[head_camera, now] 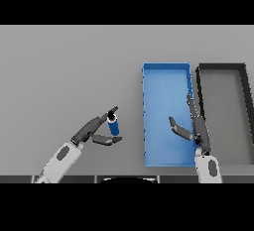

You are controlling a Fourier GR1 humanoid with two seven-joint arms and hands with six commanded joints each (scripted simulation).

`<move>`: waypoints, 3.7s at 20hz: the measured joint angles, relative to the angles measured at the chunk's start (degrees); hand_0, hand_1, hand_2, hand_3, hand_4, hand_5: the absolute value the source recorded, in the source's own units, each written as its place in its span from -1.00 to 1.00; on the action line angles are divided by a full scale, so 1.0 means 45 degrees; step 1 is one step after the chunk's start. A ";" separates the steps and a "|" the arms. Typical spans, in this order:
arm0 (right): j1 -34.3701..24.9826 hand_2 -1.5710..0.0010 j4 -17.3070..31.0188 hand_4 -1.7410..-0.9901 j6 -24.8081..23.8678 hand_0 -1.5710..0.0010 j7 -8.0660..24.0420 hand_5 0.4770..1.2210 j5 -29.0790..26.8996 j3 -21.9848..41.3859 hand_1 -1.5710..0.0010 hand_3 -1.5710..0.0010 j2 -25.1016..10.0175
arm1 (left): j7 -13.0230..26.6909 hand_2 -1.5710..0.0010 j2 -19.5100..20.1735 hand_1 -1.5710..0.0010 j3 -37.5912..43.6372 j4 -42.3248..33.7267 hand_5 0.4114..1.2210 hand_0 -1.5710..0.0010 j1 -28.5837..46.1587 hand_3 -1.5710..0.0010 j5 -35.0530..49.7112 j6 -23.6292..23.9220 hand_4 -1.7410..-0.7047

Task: Pick up the blue pipe and place it into the blue bin.

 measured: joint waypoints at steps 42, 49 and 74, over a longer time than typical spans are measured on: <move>0.0466 1.00 -0.0762 0.47 -0.0537 1.00 -0.0124 -0.55 0.0704 -0.0041 1.00 1.00 -0.0232 | 0.0154 -1.00 -0.3218 -1.00 0.0239 -0.2202 1.00 -1.00 -0.1020 -1.00 -0.0284 -0.0485 -0.47; 0.0474 0.86 -0.2491 0.42 0.1338 1.00 0.0179 -0.64 -0.2101 -0.0040 0.97 1.00 -0.0434 | 0.0017 -1.00 -0.3449 -1.00 0.0576 -0.2123 1.00 -1.00 -0.1030 -1.00 -0.0434 -0.0987 -0.47; -0.8173 0.88 -0.2415 0.48 0.5401 0.96 0.7151 -0.89 -0.6082 0.3753 0.95 1.00 -0.1295 | 0.0458 -1.00 -0.4381 -1.00 0.1495 -0.2029 1.00 -1.00 -0.0771 -1.00 -0.1412 -0.2392 -0.47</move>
